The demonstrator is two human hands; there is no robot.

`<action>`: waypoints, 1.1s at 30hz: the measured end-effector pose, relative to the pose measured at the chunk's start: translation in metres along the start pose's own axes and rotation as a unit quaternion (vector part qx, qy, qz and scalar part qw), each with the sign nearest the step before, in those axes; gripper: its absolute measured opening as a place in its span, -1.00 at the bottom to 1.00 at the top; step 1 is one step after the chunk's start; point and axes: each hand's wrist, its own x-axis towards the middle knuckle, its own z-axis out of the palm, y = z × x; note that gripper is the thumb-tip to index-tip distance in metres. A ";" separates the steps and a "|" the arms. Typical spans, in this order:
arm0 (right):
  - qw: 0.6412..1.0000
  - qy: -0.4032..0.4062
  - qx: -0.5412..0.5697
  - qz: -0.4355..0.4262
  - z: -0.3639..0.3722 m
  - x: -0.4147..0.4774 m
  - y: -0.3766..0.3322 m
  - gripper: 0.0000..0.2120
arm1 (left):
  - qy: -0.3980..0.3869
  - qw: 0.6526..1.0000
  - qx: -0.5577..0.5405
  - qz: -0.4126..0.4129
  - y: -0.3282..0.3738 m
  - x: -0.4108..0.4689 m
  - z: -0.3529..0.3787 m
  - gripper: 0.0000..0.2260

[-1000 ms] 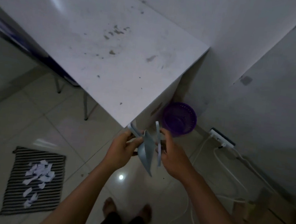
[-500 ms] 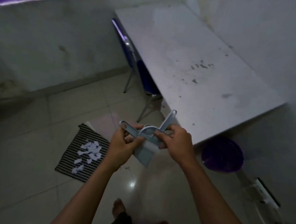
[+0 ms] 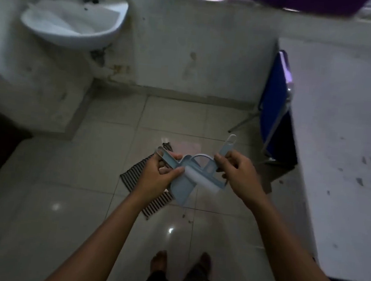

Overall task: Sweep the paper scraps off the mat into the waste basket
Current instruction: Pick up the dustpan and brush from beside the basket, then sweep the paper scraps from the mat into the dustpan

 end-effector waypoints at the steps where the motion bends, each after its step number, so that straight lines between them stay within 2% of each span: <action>1: 1.000 -0.012 0.016 0.008 0.006 0.012 0.003 -0.83 | 0.033 0.999 -0.002 -0.005 -0.007 0.005 -0.010 -0.72; 7: 0.998 -0.052 0.013 0.043 0.020 0.082 0.055 -0.78 | 0.189 0.980 0.010 -0.060 -0.067 0.023 -0.057 -0.81; 9: 0.996 -0.077 -0.024 0.044 0.031 0.109 0.080 -0.77 | 0.232 0.970 0.004 -0.076 -0.096 0.033 -0.063 -0.83; 11: 0.992 -0.102 -0.068 0.028 0.045 0.135 0.110 -0.84 | 0.265 0.960 0.000 -0.091 -0.134 0.048 -0.069 -0.83; 13: 0.988 -0.120 -0.101 0.015 0.062 0.162 0.146 -0.77 | 0.292 0.951 -0.004 -0.100 -0.178 0.067 -0.075 -0.82; 15: 0.984 -0.124 -0.127 0.003 0.080 0.187 0.187 -0.70 | 0.302 0.947 -0.003 -0.109 -0.229 0.087 -0.083 -0.81; 18: 0.984 -0.117 -0.132 -0.007 0.128 0.221 0.262 -0.78 | 0.289 0.951 -0.005 -0.108 -0.313 0.120 -0.099 -0.82; 22: 0.985 -0.104 -0.135 -0.025 0.227 0.260 0.377 -0.73 | 0.293 0.950 -0.007 -0.113 -0.435 0.165 -0.133 -0.81; 25: 0.981 -0.127 -0.141 -0.043 0.301 0.294 0.457 -0.70 | 0.291 0.948 -0.017 -0.125 -0.520 0.190 -0.169 -0.80; 29: 0.974 -0.150 -0.153 -0.075 0.378 0.326 0.528 -0.70 | 0.308 0.945 -0.022 -0.105 -0.611 0.210 -0.215 -0.81; 33: 0.973 -0.143 -0.151 -0.100 0.434 0.336 0.575 -0.70 | 0.350 0.932 -0.065 -0.069 -0.679 0.217 -0.229 -0.79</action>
